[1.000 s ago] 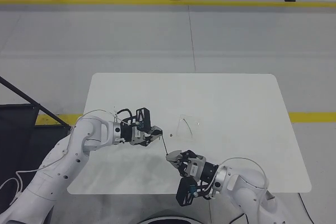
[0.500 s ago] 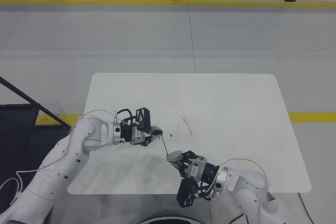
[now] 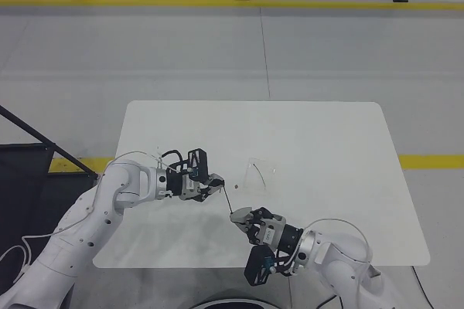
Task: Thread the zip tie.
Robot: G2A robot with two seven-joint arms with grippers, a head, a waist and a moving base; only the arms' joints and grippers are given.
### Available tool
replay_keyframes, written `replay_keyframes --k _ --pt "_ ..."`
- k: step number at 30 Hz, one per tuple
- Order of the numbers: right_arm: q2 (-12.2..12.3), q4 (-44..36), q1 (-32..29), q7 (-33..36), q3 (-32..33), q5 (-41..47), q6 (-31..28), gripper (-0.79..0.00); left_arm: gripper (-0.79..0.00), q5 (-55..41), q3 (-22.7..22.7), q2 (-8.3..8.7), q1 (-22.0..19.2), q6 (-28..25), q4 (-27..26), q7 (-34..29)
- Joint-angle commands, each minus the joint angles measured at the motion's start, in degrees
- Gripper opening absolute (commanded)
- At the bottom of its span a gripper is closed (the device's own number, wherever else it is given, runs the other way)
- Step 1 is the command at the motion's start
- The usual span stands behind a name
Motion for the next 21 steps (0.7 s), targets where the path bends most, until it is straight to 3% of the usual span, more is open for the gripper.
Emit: replay_keyframes --k 1,21 --pt "0.02 0.06 0.16 0.17 -0.06 0.06 -0.24 -0.785 -0.785 0.0 0.0 0.0 0.0 0.0 0.0 0.0" --pt "0.17 0.37 0.54 0.55 -0.16 1.3 0.32 -0.785 -0.785 0.0 0.0 0.0 0.0 0.0 0.0 0.0"
